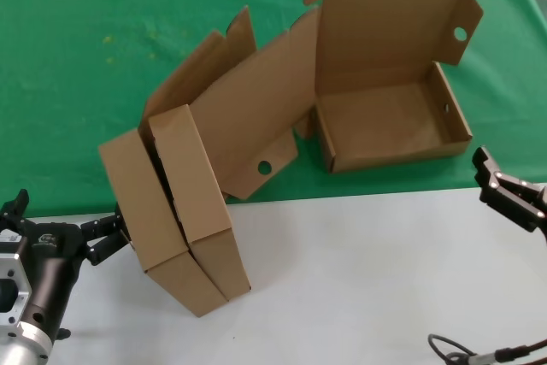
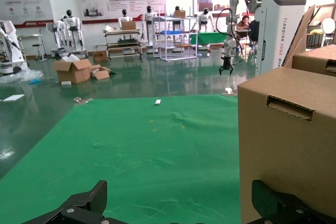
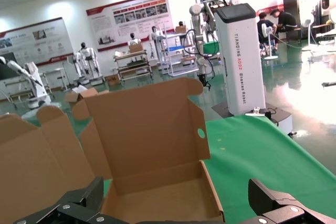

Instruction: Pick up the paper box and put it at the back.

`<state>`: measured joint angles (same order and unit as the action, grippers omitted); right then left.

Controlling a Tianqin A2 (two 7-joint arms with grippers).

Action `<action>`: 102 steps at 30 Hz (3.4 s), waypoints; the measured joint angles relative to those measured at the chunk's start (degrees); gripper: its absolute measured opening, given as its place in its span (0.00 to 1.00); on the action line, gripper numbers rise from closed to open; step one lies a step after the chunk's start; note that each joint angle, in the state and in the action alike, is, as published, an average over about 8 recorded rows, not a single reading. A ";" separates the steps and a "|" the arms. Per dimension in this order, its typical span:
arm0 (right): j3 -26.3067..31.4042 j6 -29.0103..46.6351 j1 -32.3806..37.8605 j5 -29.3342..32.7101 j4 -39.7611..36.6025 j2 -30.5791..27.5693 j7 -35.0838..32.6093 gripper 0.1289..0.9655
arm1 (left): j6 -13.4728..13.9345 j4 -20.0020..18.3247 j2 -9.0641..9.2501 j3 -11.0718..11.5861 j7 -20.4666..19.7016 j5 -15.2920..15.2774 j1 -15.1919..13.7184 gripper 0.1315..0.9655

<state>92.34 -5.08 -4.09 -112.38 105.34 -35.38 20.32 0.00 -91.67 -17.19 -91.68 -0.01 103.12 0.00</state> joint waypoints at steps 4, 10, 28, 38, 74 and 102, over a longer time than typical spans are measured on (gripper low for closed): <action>-0.05 0.40 0.32 0.72 -1.07 1.43 -1.57 1.00 | 0.00 0.00 0.00 0.00 0.00 0.00 0.00 1.00; -0.13 1.00 0.80 1.82 -2.69 3.58 -3.98 1.00 | 0.00 0.00 0.00 0.00 0.00 0.00 0.00 1.00; -0.37 2.80 2.25 5.09 -7.53 10.03 -11.20 1.00 | 0.00 0.00 0.00 0.00 0.00 0.01 0.00 1.00; -0.50 3.79 3.06 6.91 -10.22 13.62 -15.19 1.00 | 0.00 0.00 0.00 0.00 0.00 0.01 0.00 1.00; -0.63 4.83 3.89 8.79 -12.99 17.29 -19.32 1.00 | 0.00 0.00 0.00 0.00 0.01 0.01 0.00 1.00; -0.63 4.82 3.89 8.79 -12.99 17.29 -19.32 1.00 | 0.00 0.00 0.00 0.00 0.01 0.01 0.00 1.00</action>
<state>91.71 -0.25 -0.20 -103.59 92.35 -18.09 1.01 0.00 -91.67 -17.19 -91.67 0.00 103.13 0.00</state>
